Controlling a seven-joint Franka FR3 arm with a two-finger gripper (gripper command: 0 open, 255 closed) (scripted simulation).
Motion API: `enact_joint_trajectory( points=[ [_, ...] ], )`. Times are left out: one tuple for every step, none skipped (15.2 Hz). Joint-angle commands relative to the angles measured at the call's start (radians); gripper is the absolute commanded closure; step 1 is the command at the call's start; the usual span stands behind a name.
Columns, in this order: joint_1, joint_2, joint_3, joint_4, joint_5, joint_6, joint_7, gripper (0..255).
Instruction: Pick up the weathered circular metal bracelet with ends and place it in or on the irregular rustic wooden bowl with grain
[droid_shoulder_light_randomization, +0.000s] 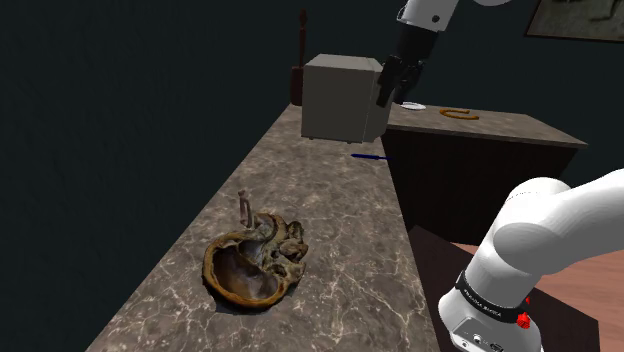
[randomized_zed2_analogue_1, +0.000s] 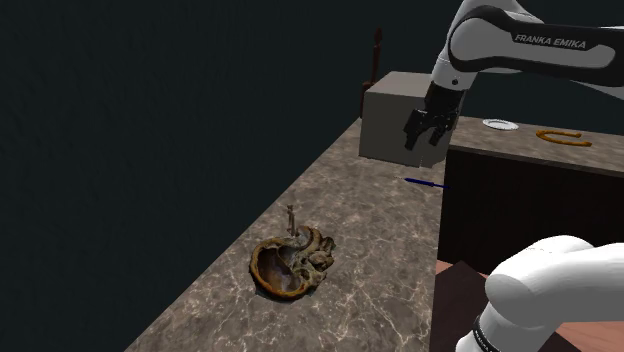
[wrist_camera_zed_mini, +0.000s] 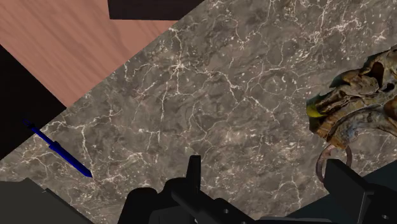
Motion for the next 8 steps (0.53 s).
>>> enact_joint_trajectory(
  points=[
    [0.000, 0.000, 0.000, 0.000, 0.000, 0.000, 0.000, 0],
    [0.004, 0.020, 0.021, -0.001, 0.007, 0.017, 0.024, 0],
    [0.007, 0.042, 0.042, 0.000, 0.014, 0.033, 0.049, 0],
    [0.011, 0.065, 0.063, 0.002, 0.021, 0.050, 0.073, 0],
    [0.014, 0.089, 0.084, 0.006, 0.026, 0.066, 0.097, 0],
    [0.017, 0.115, 0.104, 0.011, 0.031, 0.082, 0.121, 0],
    [0.020, 0.141, 0.124, 0.017, 0.035, 0.098, 0.145, 0],
    [0.022, 0.169, 0.144, 0.025, 0.039, 0.113, 0.170, 0]
  ],
)
